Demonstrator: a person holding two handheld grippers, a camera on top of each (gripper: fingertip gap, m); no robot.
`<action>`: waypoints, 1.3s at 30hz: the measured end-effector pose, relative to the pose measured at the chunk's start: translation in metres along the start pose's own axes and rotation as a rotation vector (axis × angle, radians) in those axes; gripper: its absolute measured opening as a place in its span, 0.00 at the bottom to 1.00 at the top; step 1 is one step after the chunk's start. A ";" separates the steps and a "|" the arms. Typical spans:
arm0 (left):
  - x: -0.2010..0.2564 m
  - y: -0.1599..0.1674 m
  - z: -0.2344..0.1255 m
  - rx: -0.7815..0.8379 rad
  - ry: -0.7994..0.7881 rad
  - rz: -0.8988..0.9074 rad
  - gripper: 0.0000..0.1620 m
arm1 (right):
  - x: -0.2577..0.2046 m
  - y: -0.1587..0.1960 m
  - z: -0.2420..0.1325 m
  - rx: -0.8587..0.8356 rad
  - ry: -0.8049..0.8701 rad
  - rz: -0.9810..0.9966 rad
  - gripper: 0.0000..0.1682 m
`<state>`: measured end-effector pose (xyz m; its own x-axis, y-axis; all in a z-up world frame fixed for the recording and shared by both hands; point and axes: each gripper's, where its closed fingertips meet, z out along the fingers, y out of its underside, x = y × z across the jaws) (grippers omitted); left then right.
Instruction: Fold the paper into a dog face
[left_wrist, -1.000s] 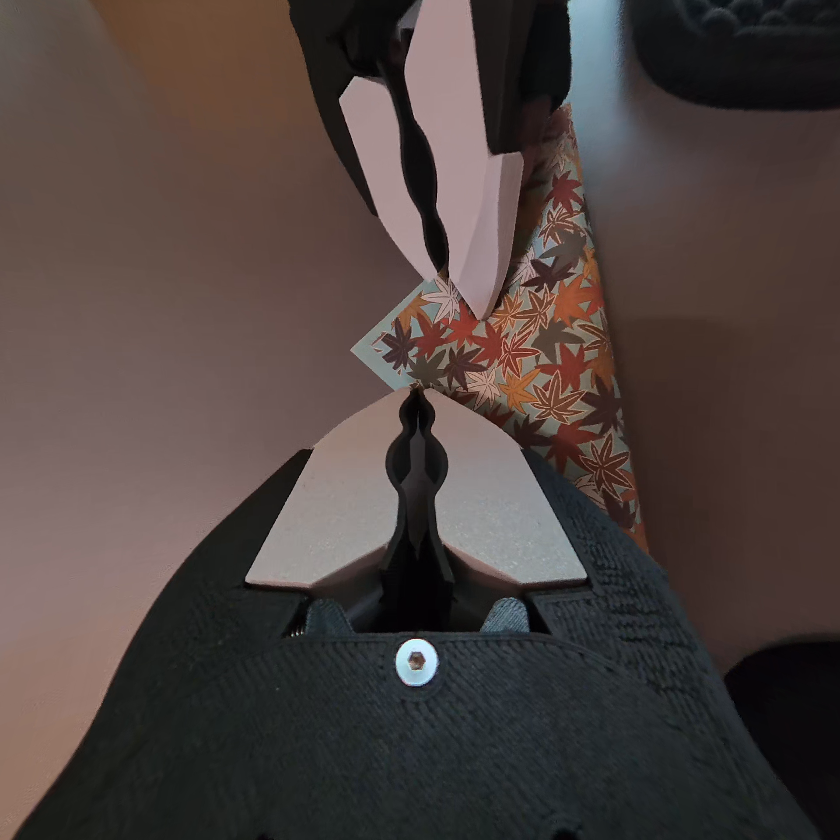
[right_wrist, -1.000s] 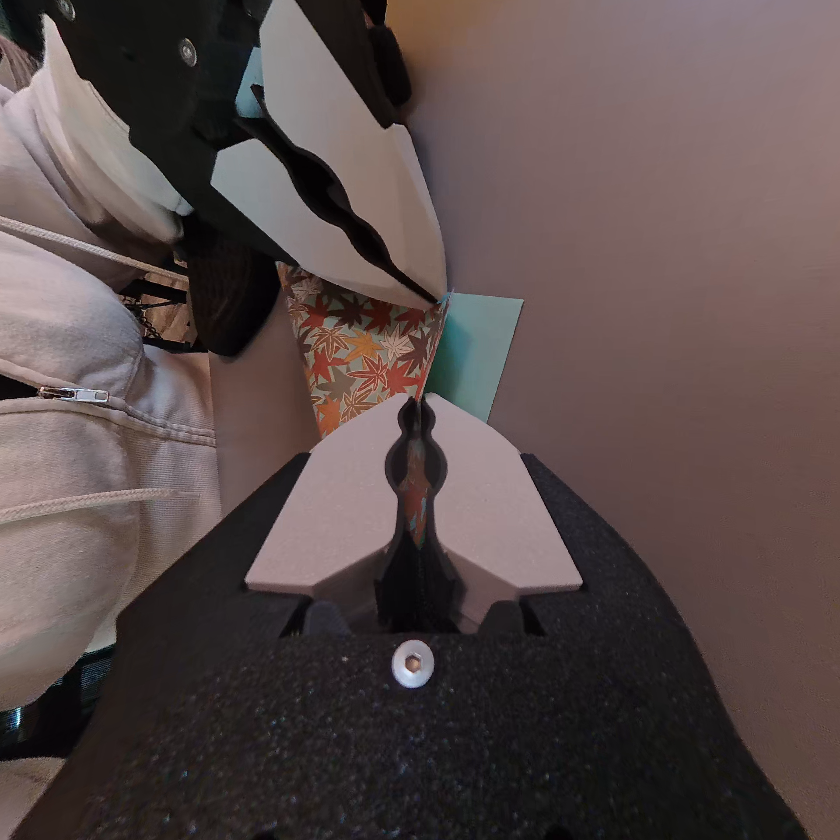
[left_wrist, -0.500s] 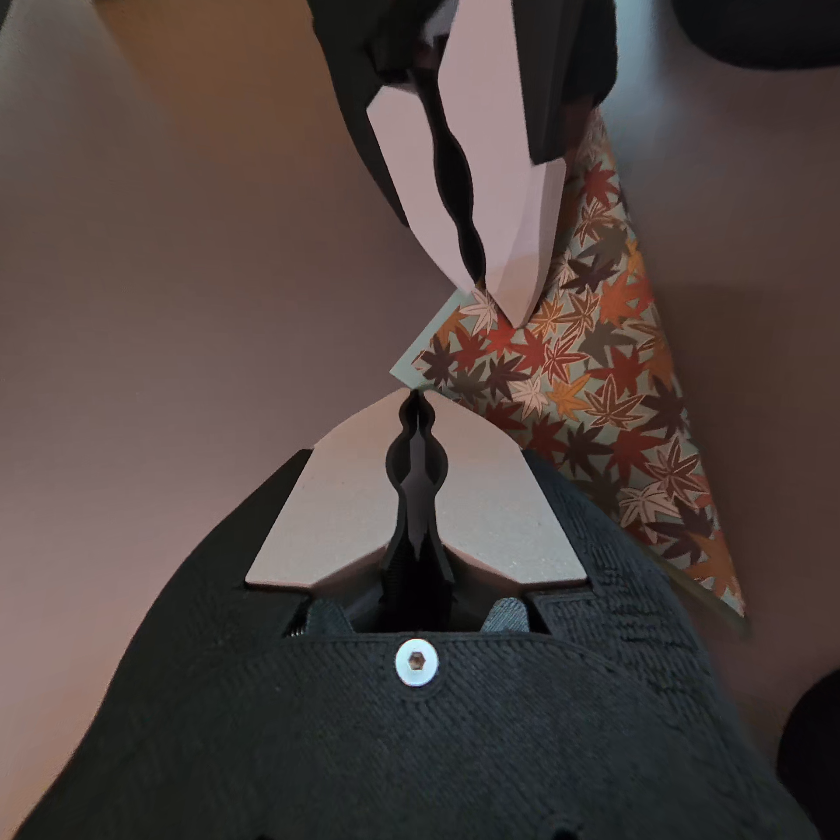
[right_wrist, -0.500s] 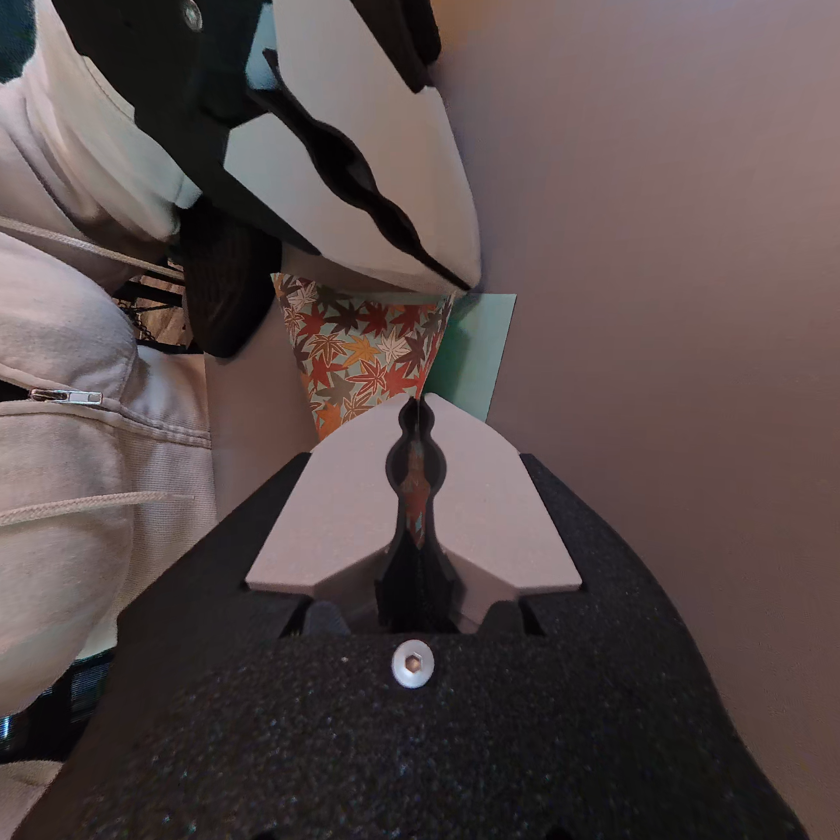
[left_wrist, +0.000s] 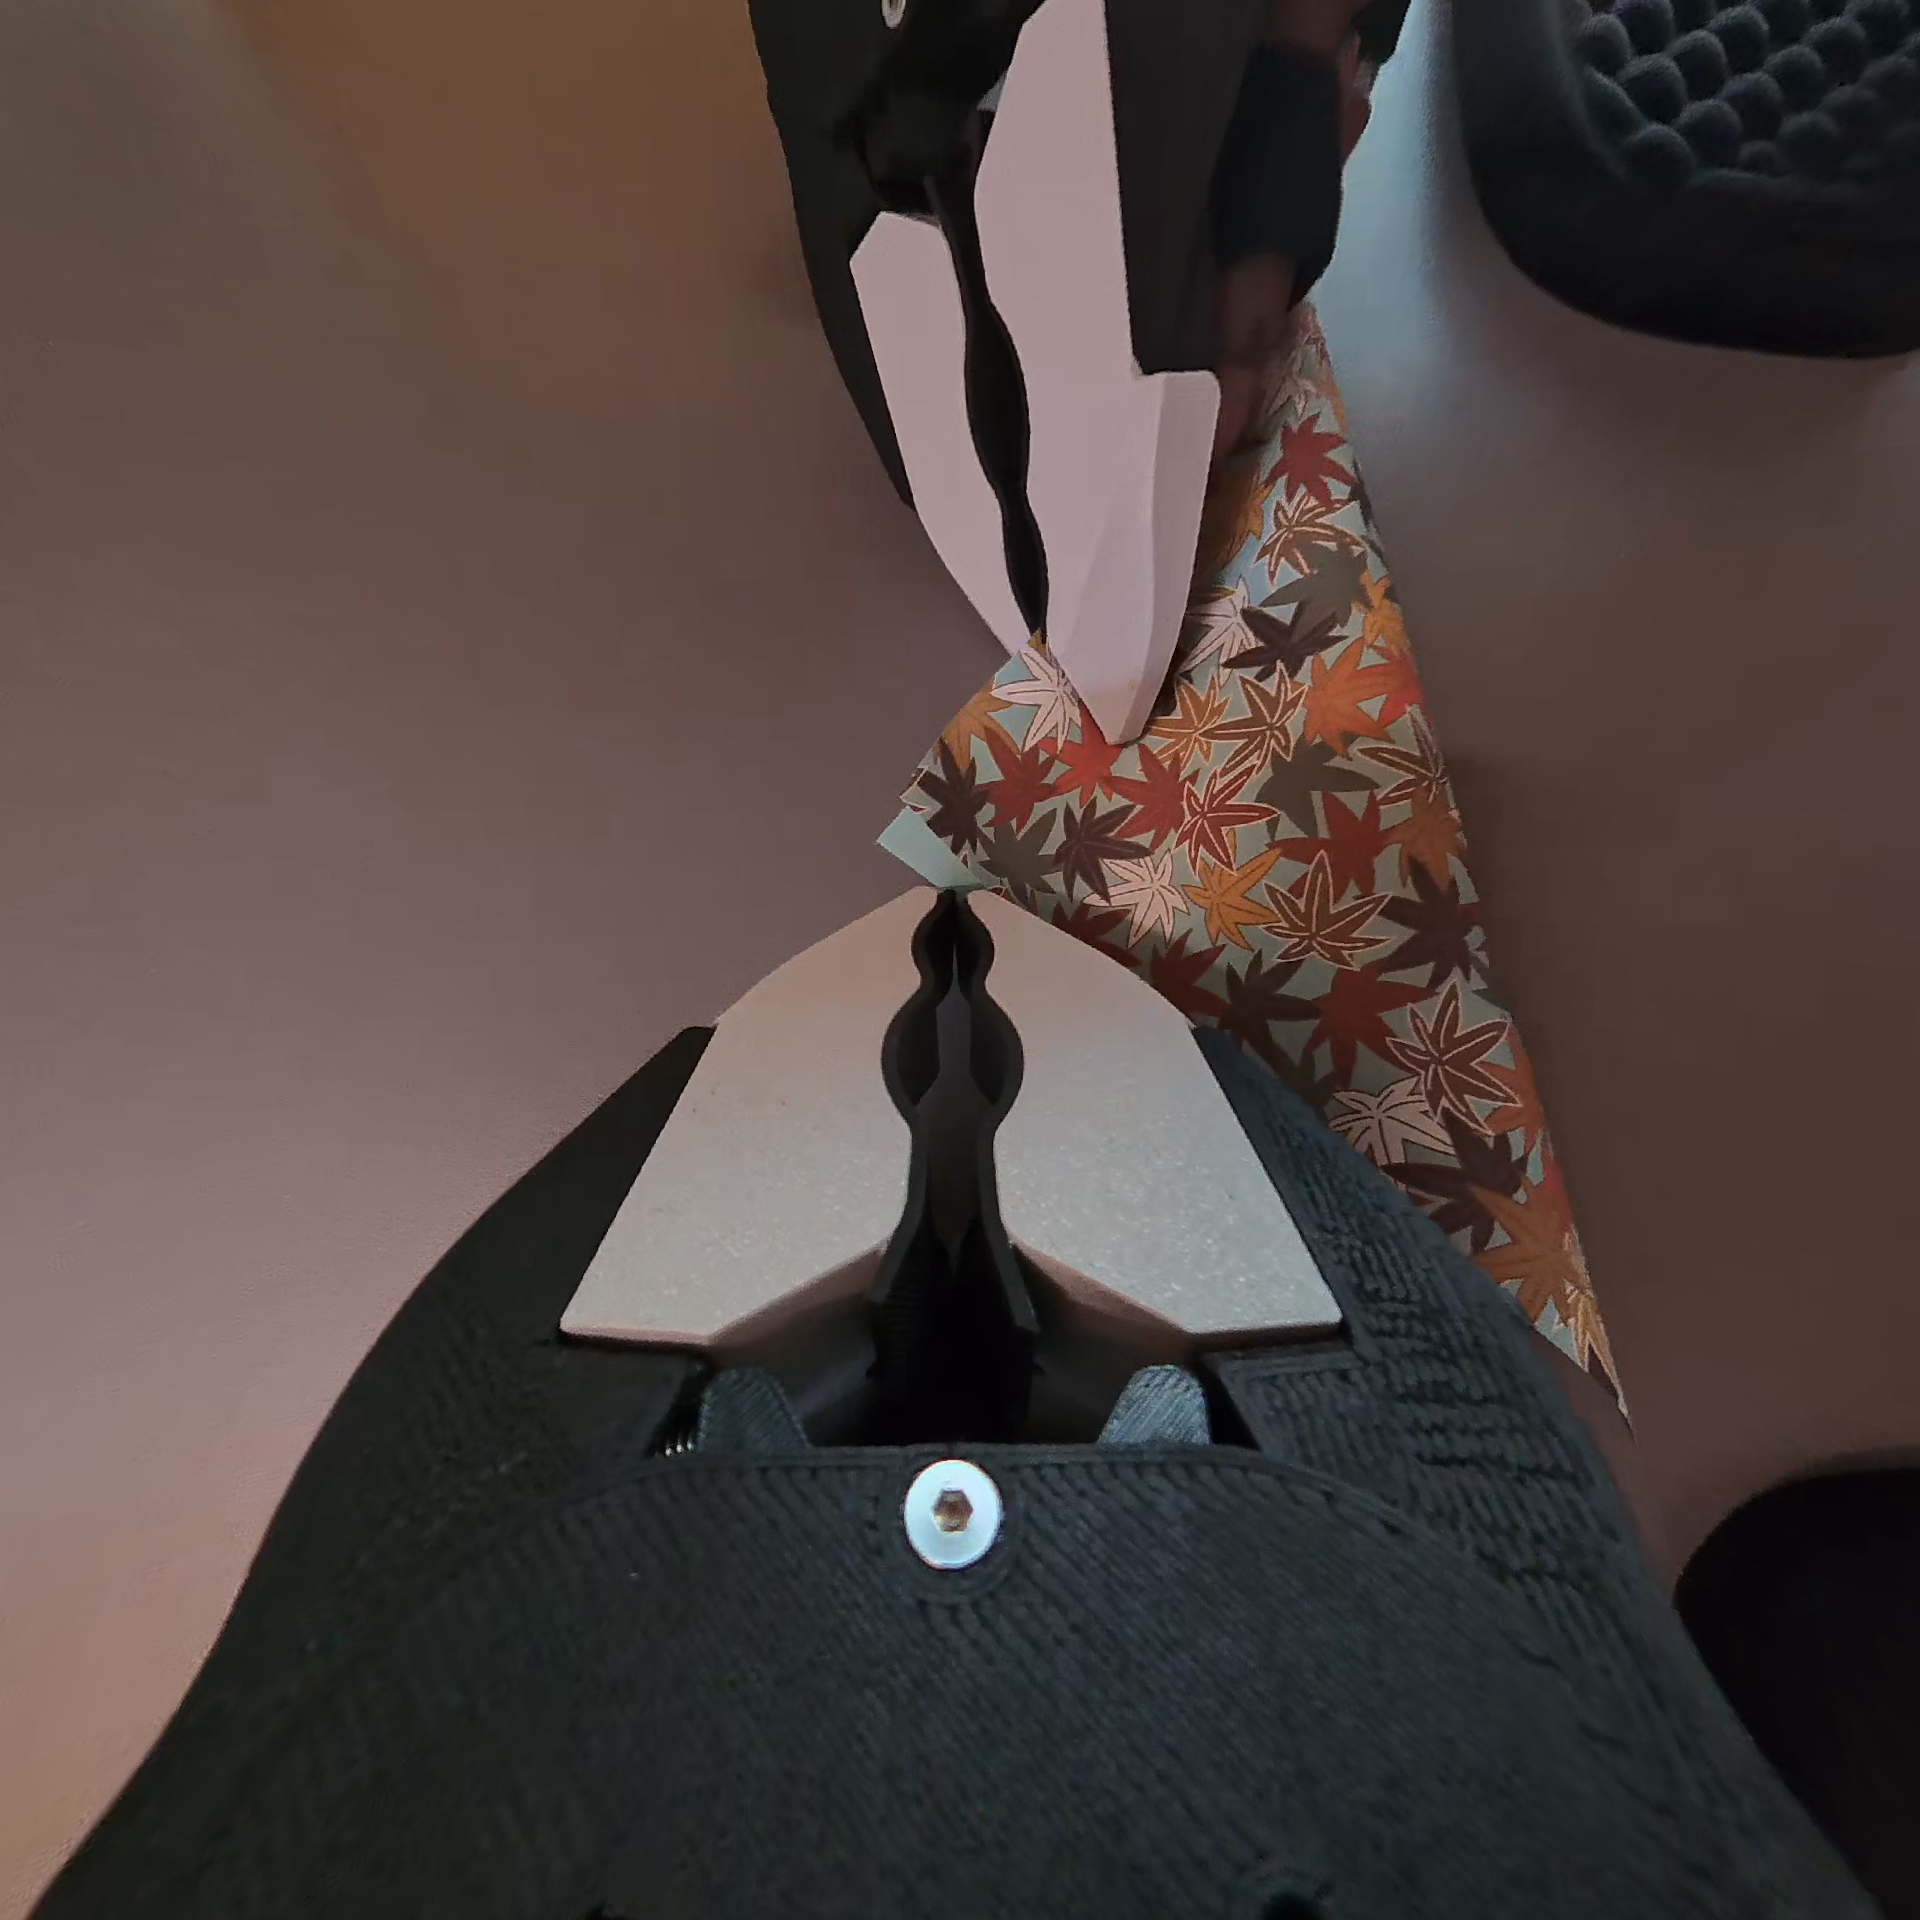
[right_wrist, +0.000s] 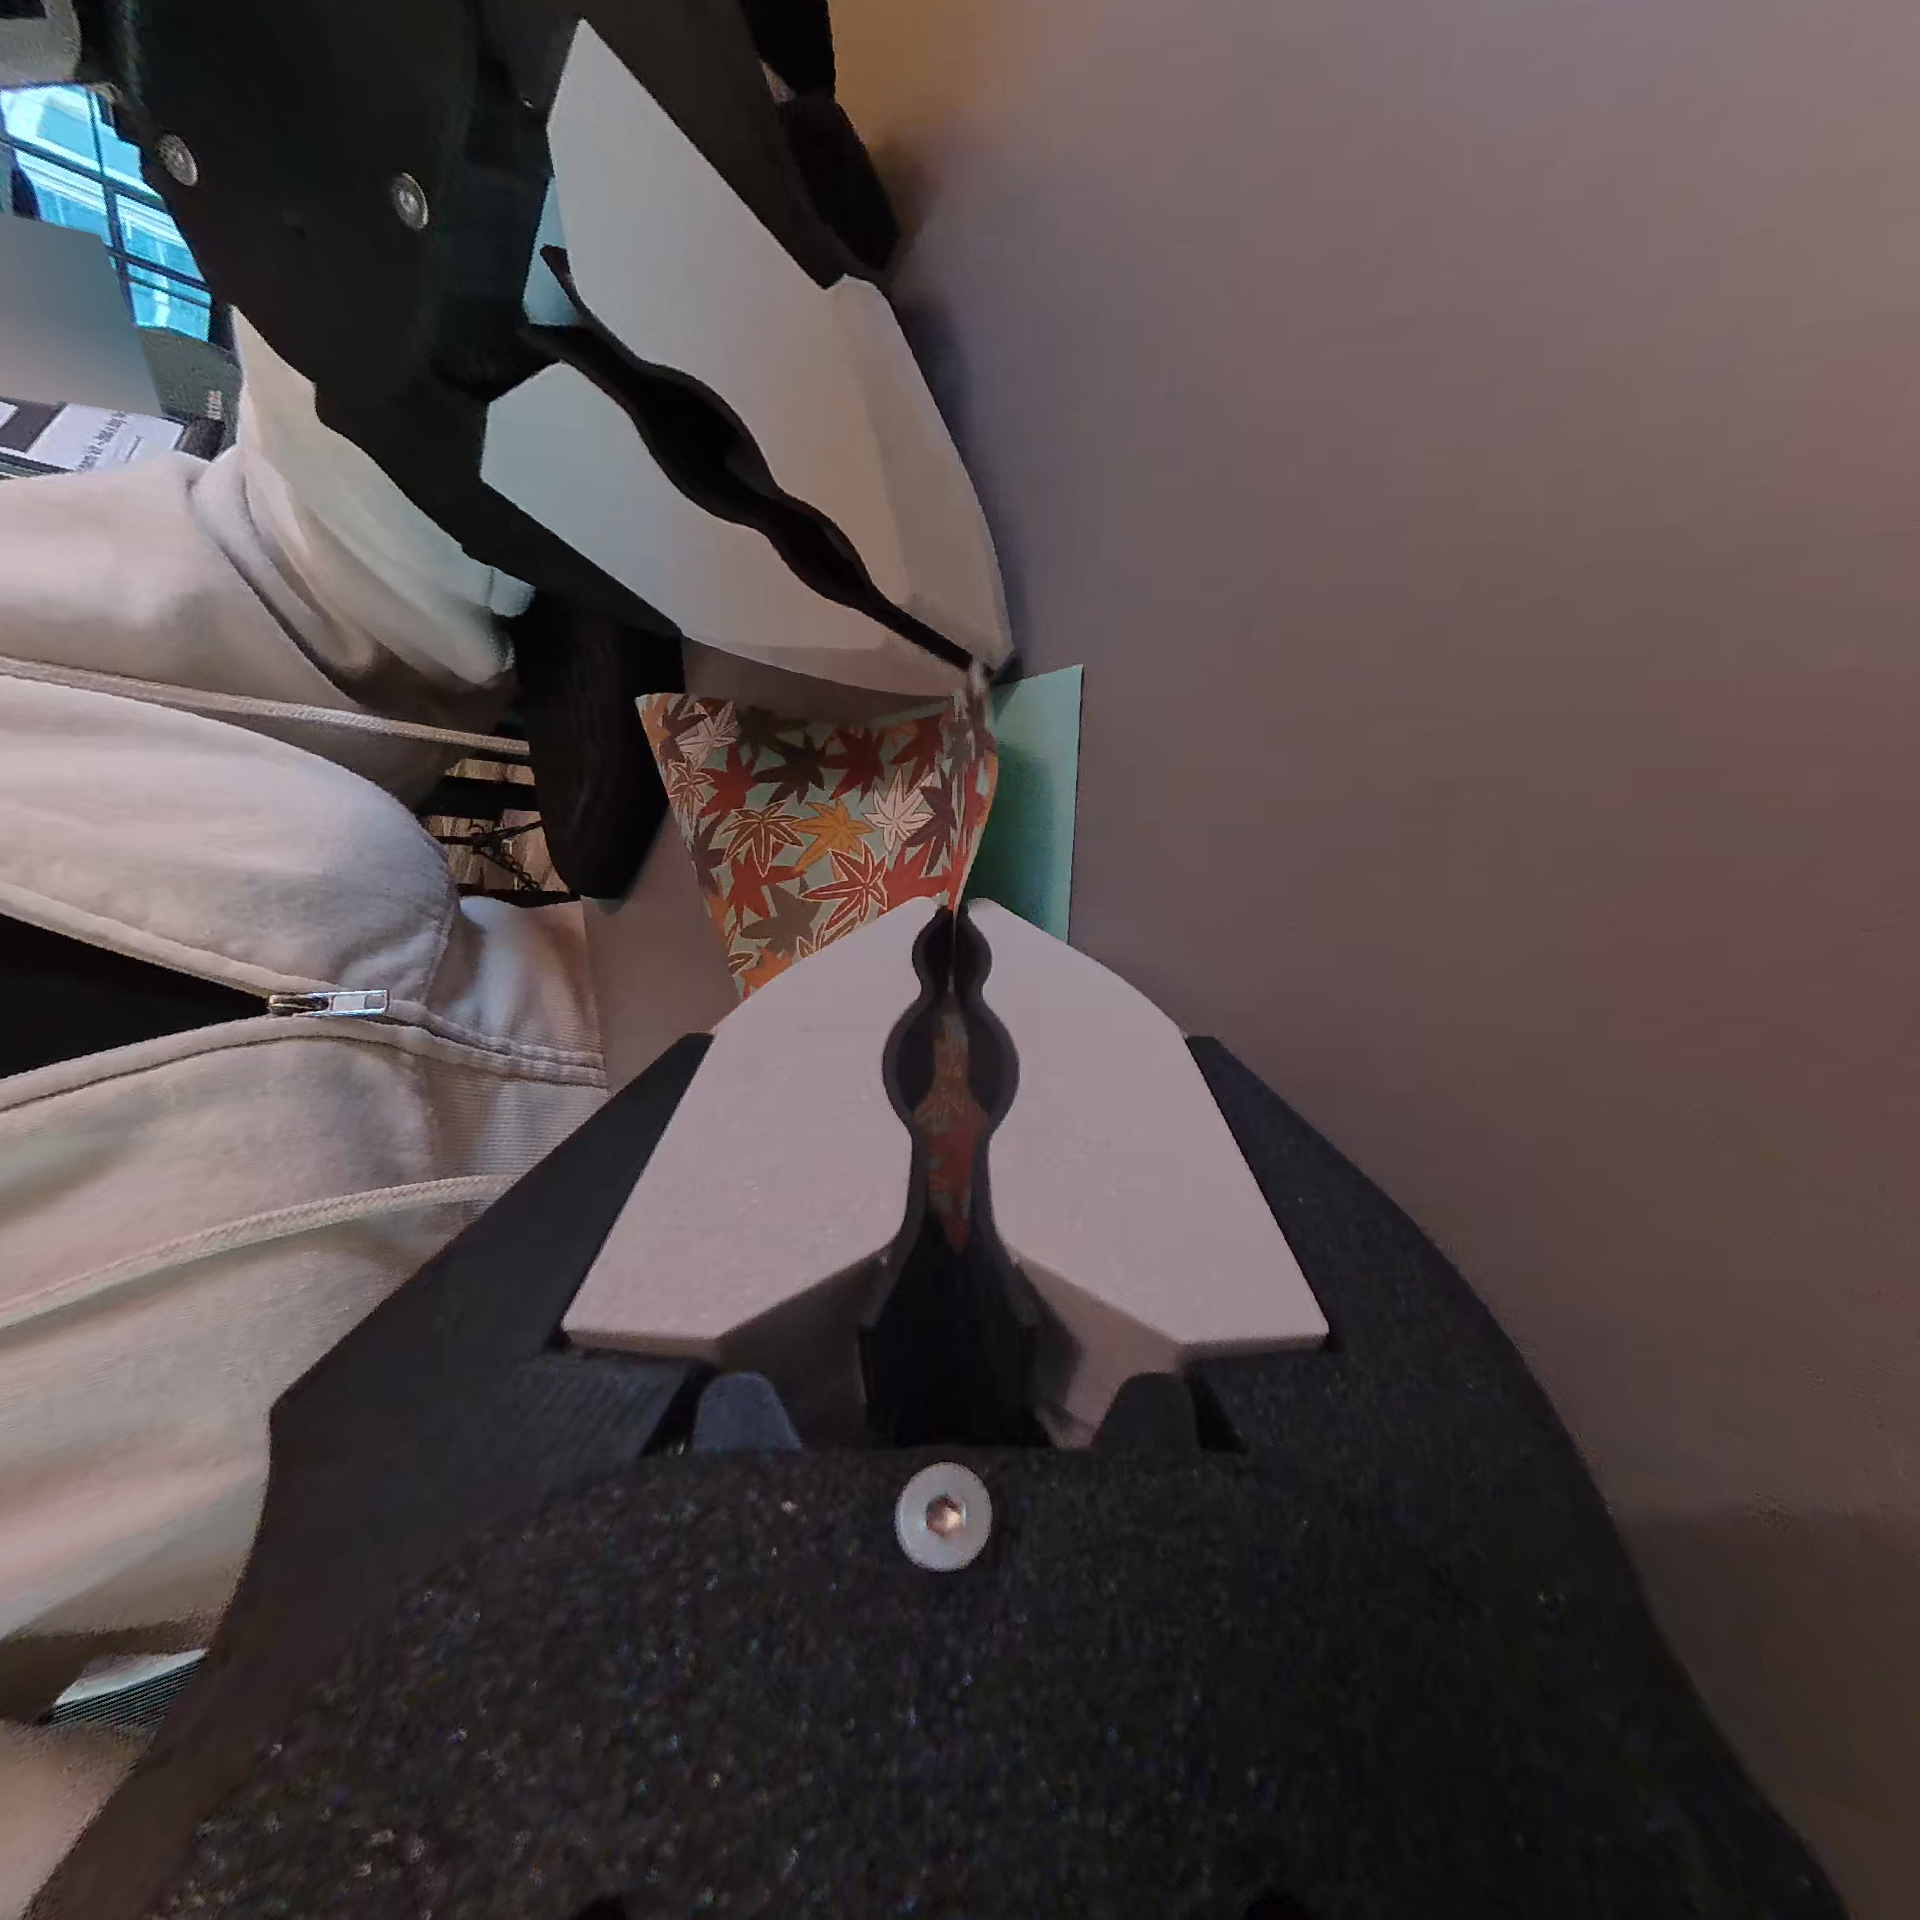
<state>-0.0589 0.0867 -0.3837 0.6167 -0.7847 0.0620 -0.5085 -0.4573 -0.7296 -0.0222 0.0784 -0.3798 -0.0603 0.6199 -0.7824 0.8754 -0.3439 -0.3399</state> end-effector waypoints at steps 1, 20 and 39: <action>-0.002 0.000 -0.001 0.003 -0.004 -0.014 0.00 | 0.000 0.000 0.000 -0.010 0.006 0.005 0.00; 0.007 0.009 -0.010 -0.013 -0.022 0.031 0.00 | 0.002 0.000 0.002 -0.124 0.214 0.007 0.00; 0.009 0.006 -0.007 0.003 -0.022 0.034 0.00 | -0.001 -0.002 0.007 -0.200 0.238 0.034 0.01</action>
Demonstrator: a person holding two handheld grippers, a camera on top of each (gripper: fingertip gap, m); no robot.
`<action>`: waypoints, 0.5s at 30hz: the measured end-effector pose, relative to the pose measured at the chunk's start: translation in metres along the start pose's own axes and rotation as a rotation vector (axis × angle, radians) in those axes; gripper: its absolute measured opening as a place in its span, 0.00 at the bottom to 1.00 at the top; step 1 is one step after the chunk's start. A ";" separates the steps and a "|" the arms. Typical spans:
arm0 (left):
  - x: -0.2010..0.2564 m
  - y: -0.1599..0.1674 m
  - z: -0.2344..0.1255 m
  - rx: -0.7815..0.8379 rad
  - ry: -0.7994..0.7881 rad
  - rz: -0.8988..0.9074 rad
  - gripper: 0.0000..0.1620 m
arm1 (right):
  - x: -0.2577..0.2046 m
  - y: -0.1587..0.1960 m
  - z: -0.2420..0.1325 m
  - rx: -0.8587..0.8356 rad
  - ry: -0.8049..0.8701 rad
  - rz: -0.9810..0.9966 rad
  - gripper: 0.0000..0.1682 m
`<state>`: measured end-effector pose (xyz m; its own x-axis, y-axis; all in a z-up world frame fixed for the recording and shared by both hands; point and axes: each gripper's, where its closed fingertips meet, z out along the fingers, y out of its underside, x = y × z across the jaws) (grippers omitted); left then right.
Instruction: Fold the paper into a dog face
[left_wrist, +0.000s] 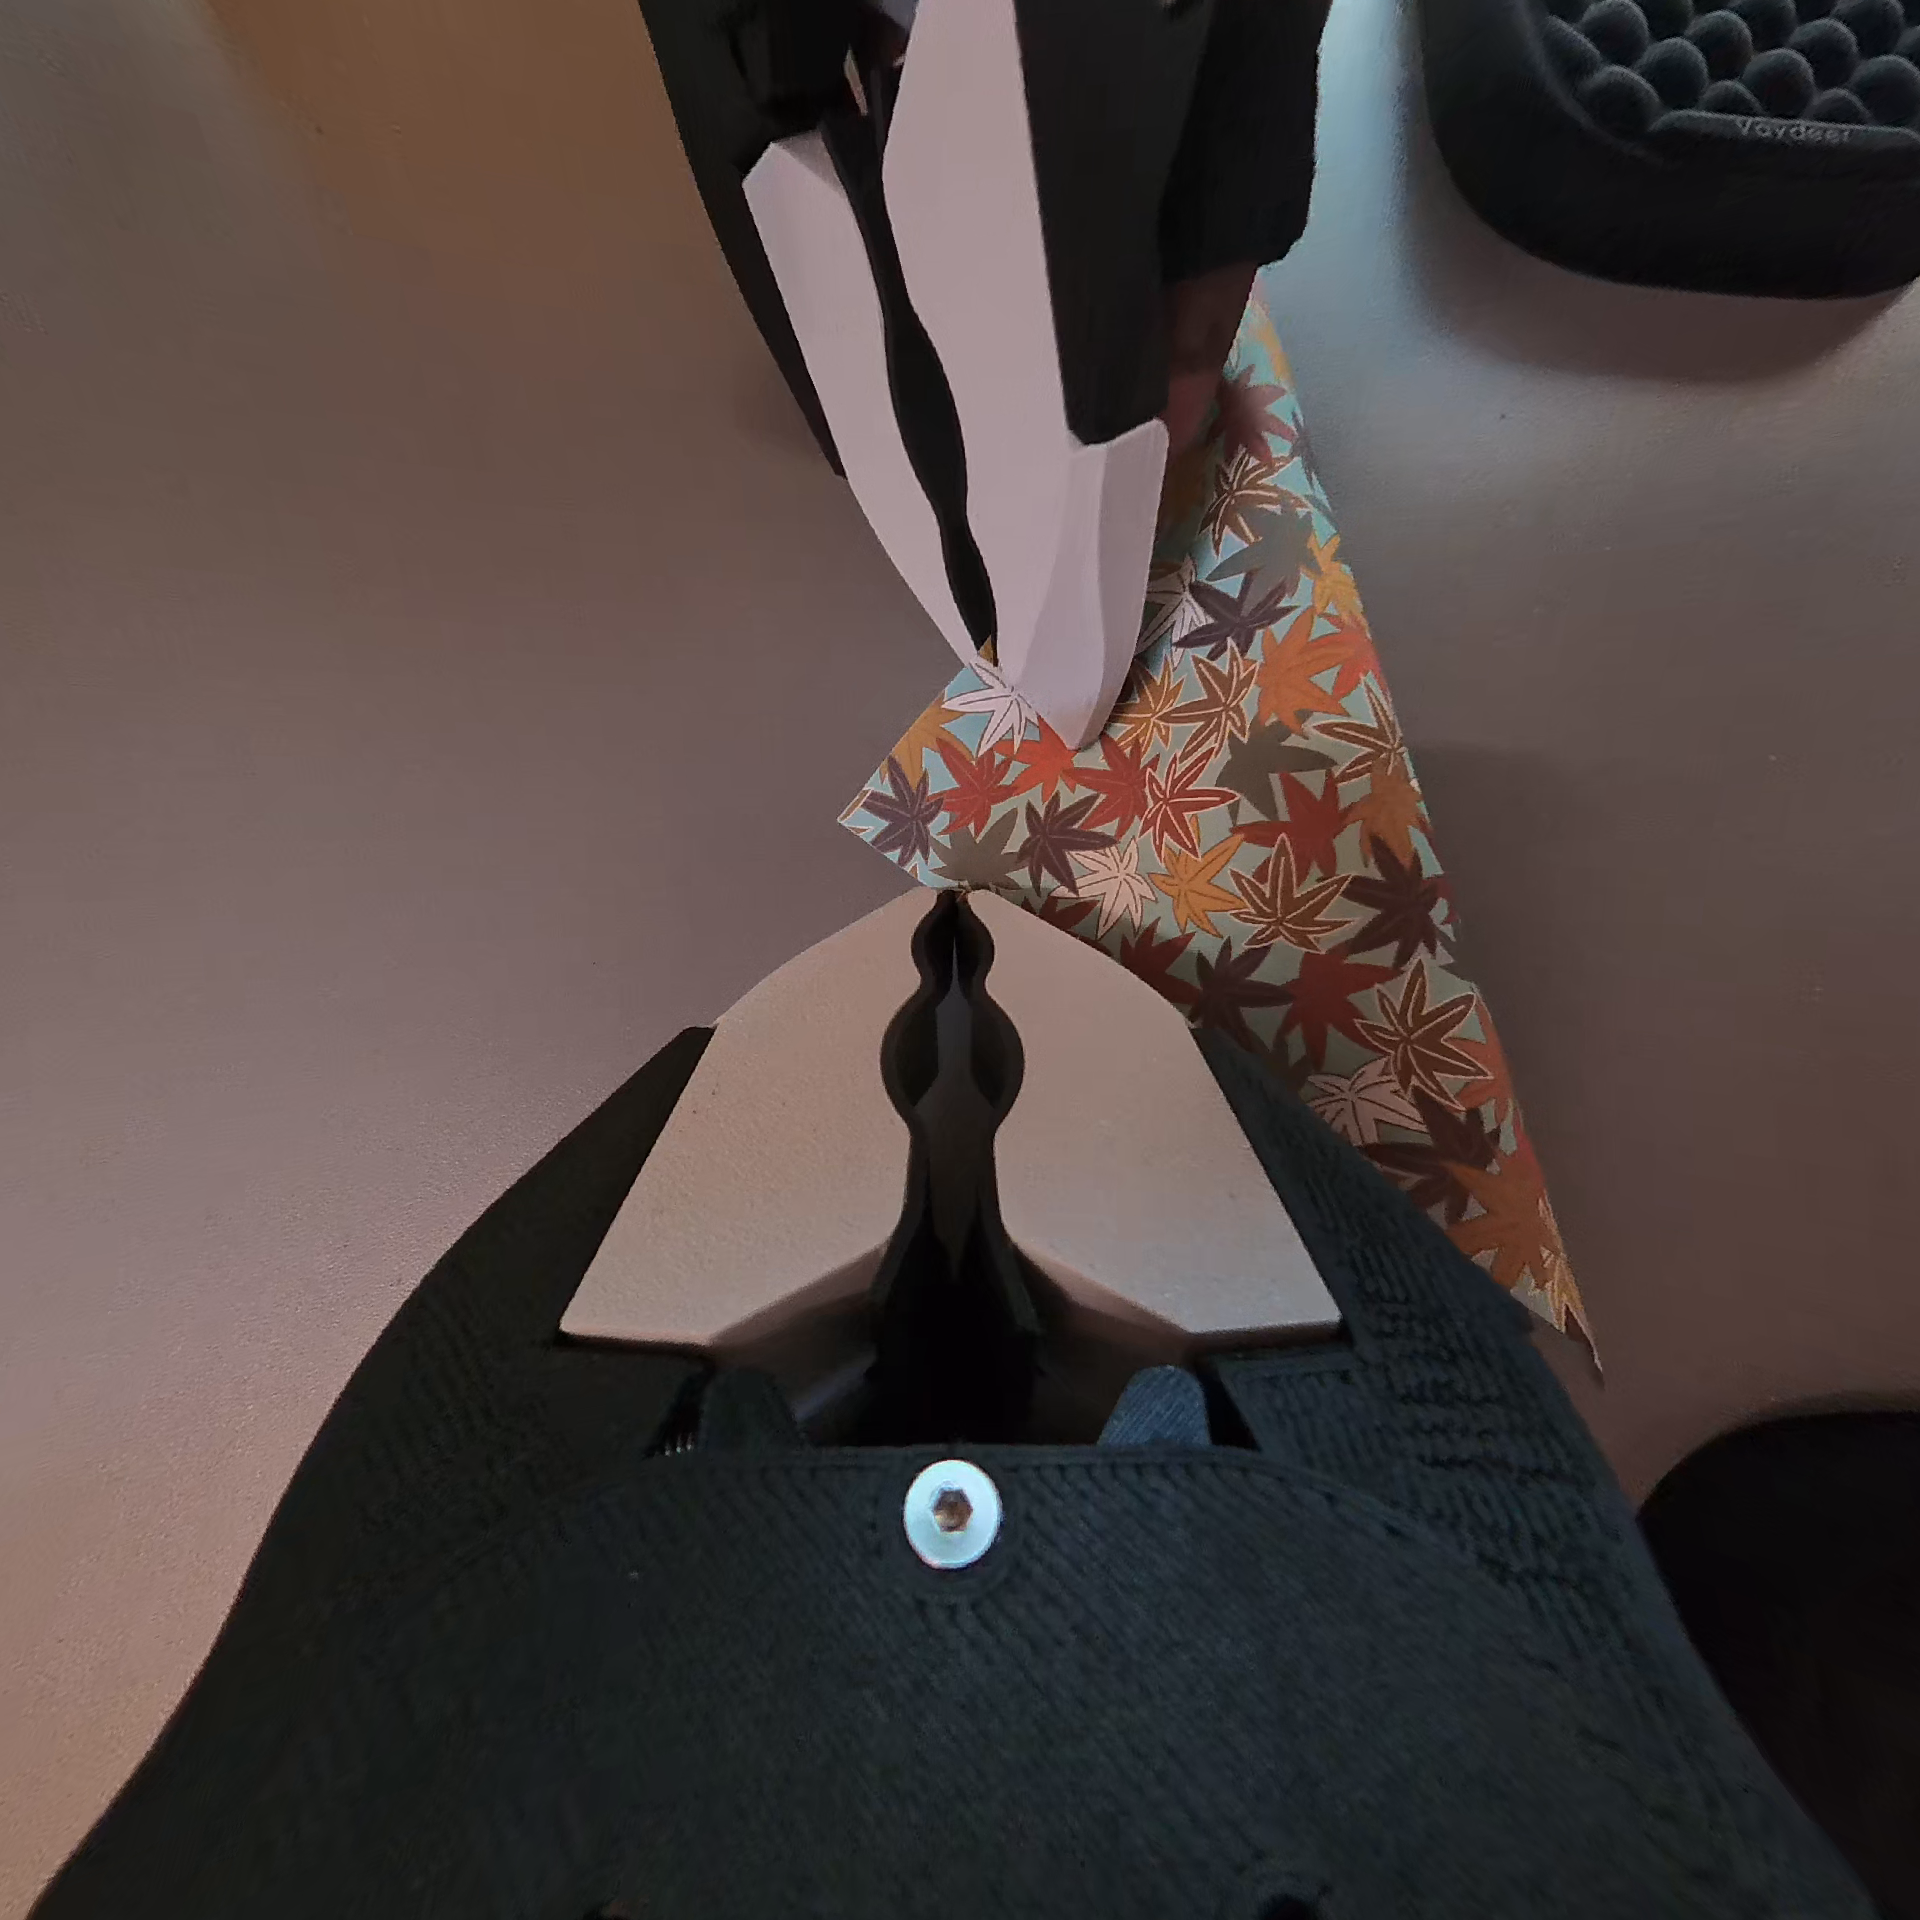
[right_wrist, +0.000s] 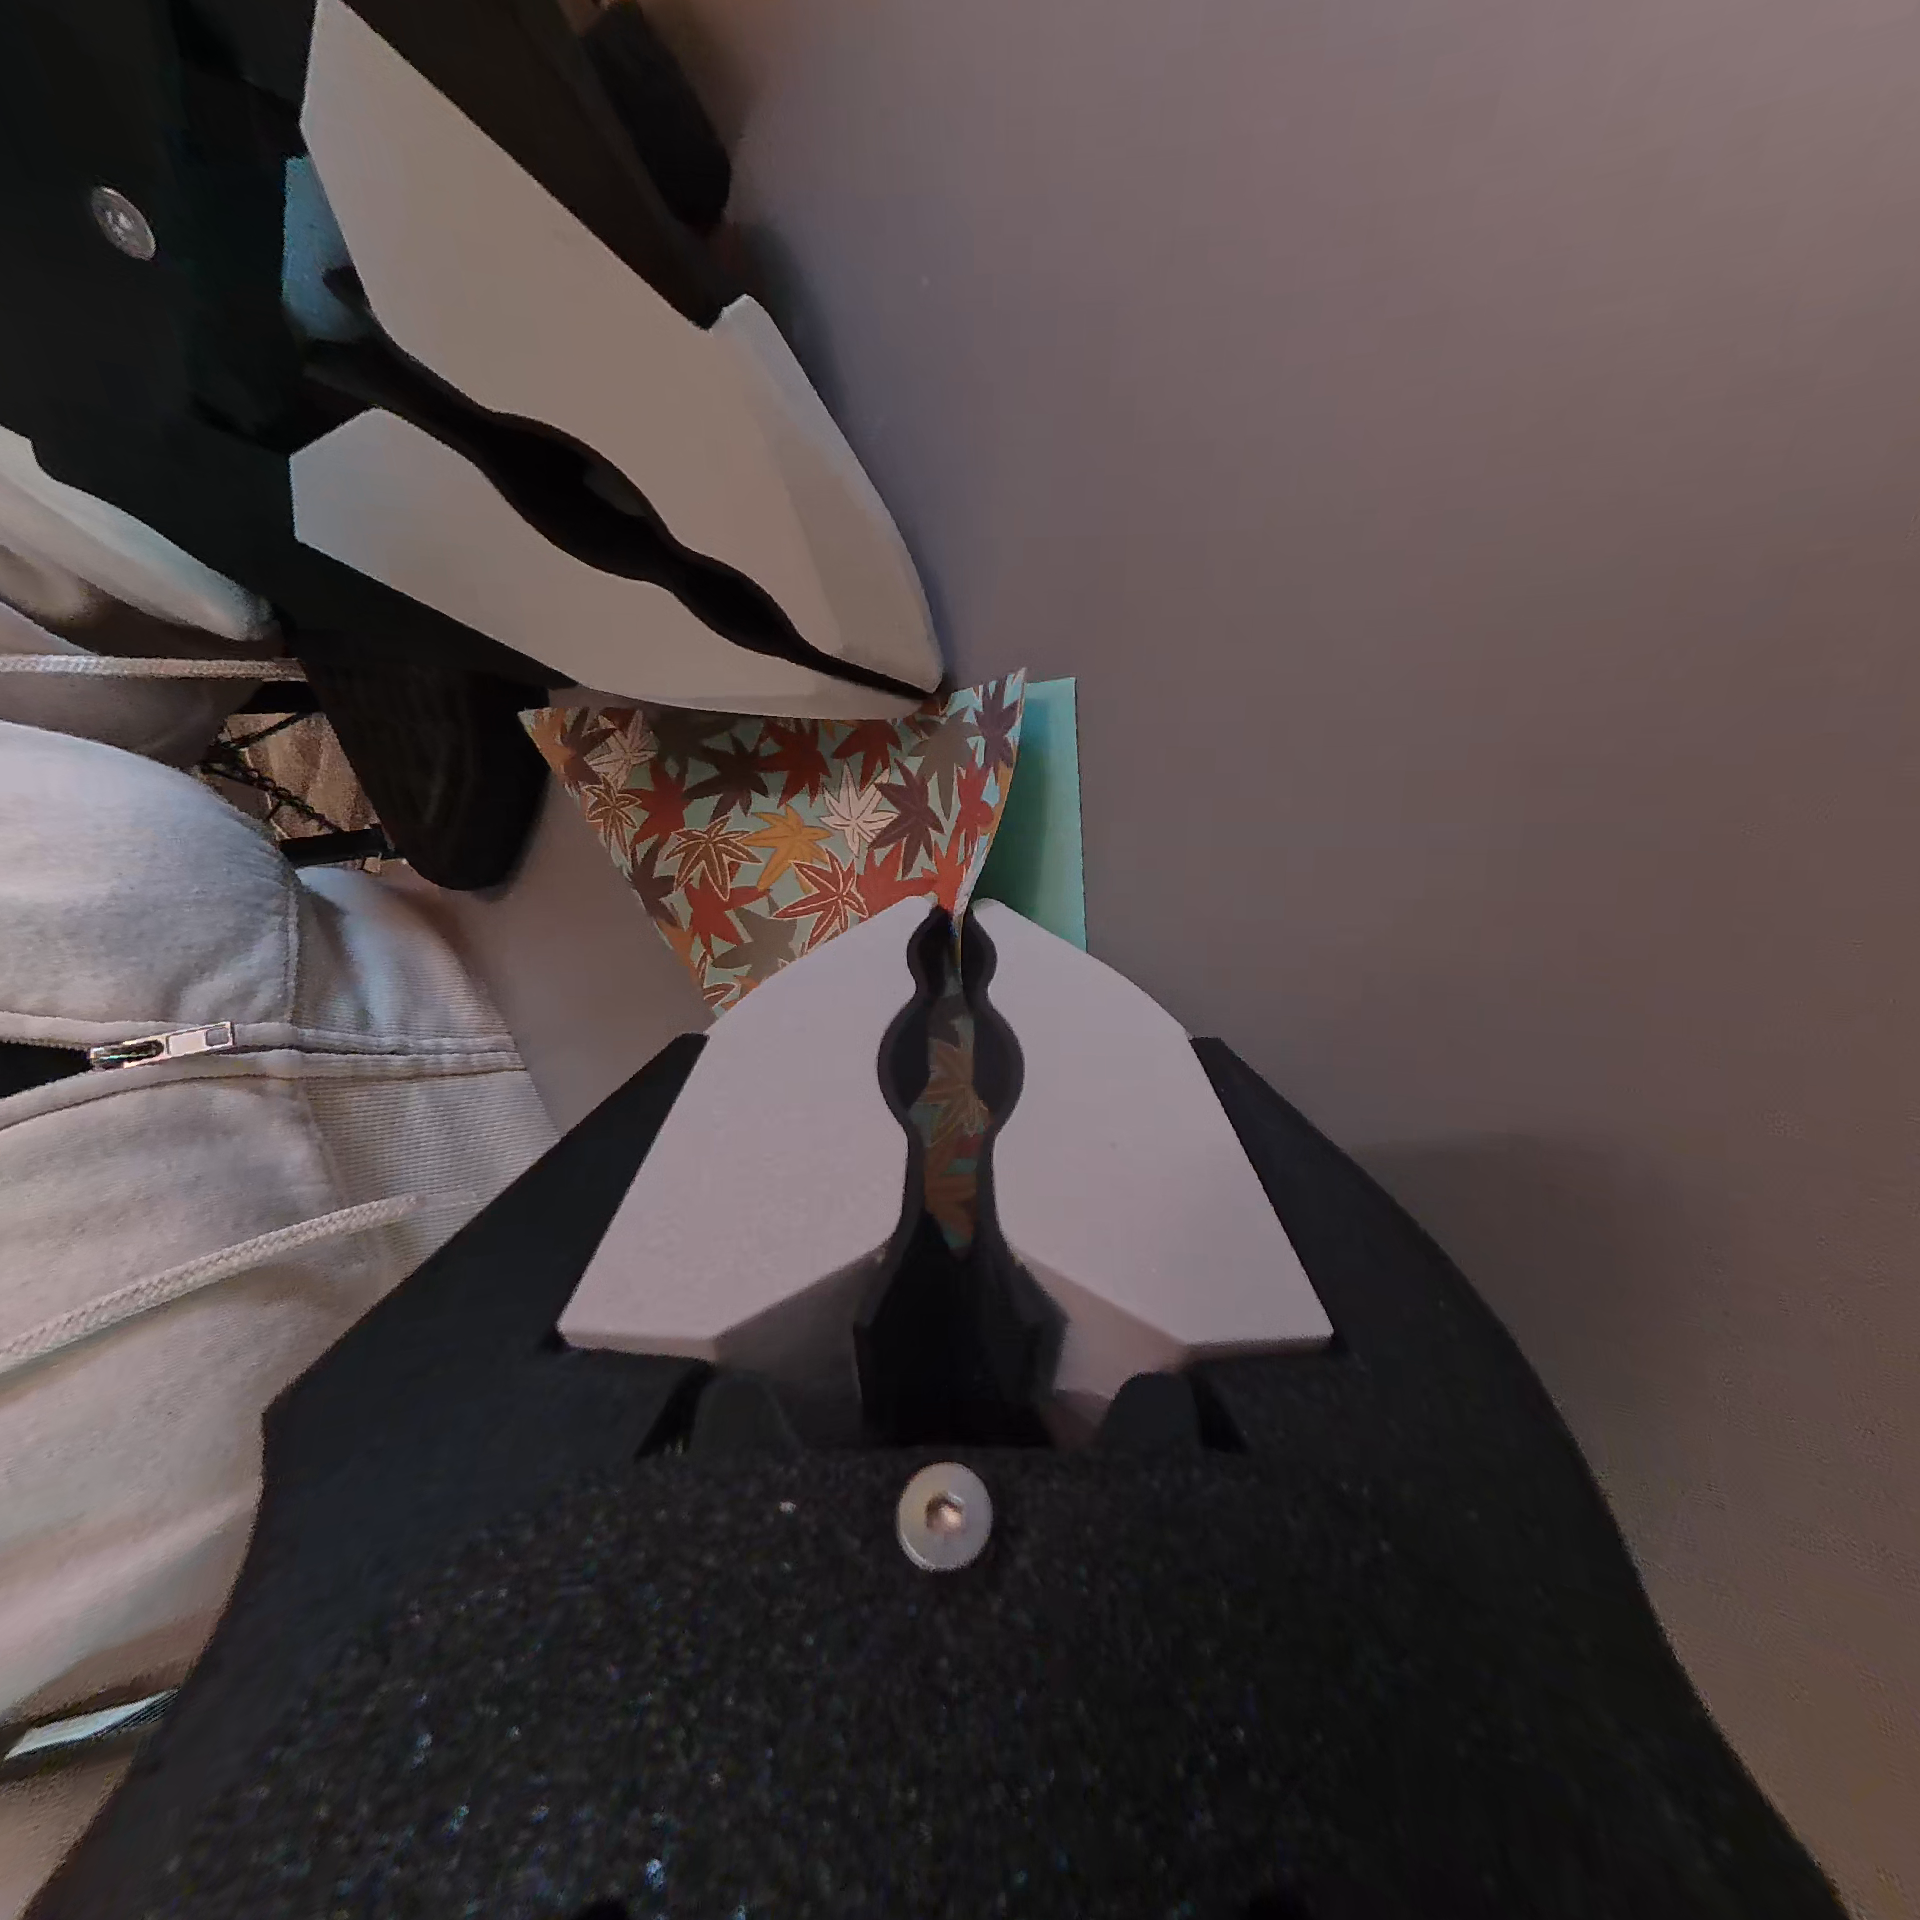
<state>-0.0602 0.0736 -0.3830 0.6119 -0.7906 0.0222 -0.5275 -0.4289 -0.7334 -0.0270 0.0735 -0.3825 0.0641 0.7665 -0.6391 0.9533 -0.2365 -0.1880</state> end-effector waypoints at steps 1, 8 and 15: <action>0.000 0.000 0.000 0.000 -0.001 0.001 0.00 | 0.000 0.000 0.000 0.002 -0.002 0.004 0.01; -0.001 -0.001 -0.001 0.005 -0.001 -0.006 0.00 | 0.001 0.000 0.000 -0.002 -0.036 0.048 0.00; -0.007 -0.008 -0.008 0.025 -0.041 0.013 0.00 | 0.001 0.000 -0.001 0.013 -0.041 0.053 0.00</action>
<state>-0.0655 0.0788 -0.3718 0.6289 -0.7773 -0.0155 -0.5212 -0.4067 -0.7503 -0.0268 0.0747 -0.3827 0.1020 0.7278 -0.6782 0.9450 -0.2837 -0.1624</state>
